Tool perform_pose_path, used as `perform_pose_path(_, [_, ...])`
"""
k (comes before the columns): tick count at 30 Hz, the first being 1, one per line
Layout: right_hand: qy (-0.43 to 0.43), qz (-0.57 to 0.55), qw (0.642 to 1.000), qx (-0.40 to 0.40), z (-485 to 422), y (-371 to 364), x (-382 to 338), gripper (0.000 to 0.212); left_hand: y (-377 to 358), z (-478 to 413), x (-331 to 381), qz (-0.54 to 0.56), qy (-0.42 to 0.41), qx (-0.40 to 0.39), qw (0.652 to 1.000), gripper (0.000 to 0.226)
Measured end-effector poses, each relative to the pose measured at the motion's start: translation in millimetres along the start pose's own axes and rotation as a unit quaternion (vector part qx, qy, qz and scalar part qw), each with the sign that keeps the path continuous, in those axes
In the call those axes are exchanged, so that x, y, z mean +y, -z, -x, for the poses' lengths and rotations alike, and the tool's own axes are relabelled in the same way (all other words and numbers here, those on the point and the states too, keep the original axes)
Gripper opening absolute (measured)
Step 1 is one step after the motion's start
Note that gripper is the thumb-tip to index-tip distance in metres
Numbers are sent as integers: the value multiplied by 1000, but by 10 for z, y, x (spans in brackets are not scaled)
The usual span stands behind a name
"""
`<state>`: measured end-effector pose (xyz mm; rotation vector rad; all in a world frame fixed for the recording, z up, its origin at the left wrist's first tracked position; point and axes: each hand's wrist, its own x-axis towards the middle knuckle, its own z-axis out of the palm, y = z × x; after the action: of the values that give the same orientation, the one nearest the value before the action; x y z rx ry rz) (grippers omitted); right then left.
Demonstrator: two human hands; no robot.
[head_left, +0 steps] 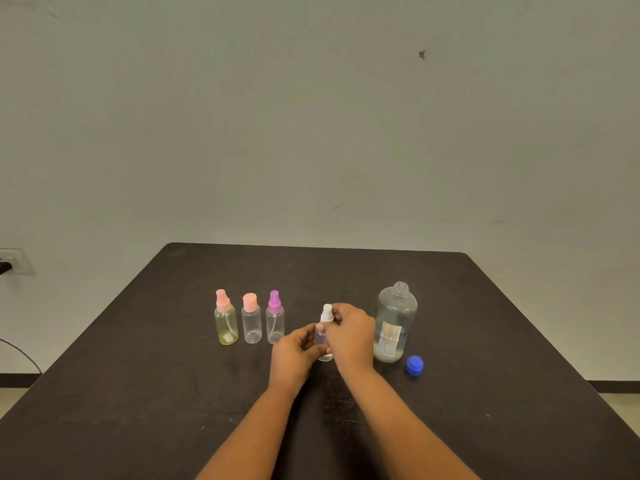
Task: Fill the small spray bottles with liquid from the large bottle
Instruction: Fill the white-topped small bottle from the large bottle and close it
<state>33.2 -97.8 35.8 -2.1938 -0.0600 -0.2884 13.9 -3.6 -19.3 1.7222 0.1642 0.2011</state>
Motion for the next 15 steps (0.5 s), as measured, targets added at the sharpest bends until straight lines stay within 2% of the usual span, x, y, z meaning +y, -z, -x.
perform_pose_path(5, [-1,45,999,20,5,-13,-44,16,-8,31,13,-26,-13,11,1000,38])
perform_pose_path(11, [-6,55,998,38,13,-45,-30,19,-20,47,24,-31,-10,13,999,38])
perform_pose_path(15, [-4,58,998,21,-23,-30,13,16,-30,36,-15,-49,-8,16,999,38])
